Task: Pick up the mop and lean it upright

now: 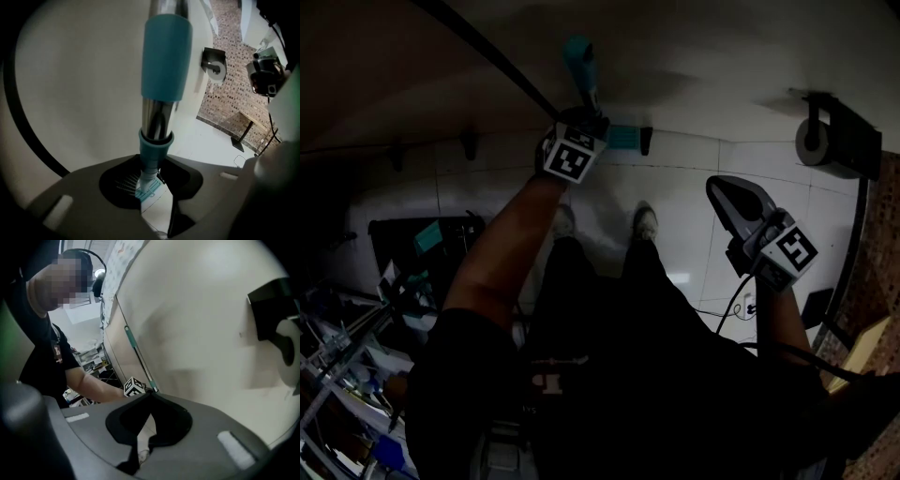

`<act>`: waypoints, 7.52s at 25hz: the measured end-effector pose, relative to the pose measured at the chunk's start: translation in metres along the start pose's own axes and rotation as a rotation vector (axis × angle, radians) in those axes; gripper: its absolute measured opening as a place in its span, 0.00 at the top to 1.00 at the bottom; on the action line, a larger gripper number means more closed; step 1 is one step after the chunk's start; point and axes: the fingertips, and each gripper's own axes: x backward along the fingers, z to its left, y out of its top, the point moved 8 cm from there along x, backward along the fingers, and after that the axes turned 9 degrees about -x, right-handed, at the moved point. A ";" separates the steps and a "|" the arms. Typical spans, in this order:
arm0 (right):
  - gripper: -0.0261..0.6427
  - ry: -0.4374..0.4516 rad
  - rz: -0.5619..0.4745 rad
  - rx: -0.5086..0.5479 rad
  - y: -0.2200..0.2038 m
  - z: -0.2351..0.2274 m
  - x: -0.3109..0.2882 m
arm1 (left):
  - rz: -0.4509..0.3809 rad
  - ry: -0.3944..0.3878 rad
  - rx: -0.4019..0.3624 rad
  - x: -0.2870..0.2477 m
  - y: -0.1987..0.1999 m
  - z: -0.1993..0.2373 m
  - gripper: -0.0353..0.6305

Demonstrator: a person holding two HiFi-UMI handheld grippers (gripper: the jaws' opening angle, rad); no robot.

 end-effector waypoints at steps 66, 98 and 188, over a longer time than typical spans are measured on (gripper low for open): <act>0.94 0.102 -0.358 0.358 0.179 0.113 0.101 | -0.424 -0.065 -0.206 0.380 0.341 0.002 0.75; 0.94 0.113 -0.308 0.321 0.157 0.119 0.099 | -0.372 -0.086 -0.166 0.363 0.311 -0.012 0.75; 0.94 0.016 0.057 -0.089 -0.048 -0.024 -0.018 | 0.239 -0.044 0.252 -0.058 -0.049 0.014 0.69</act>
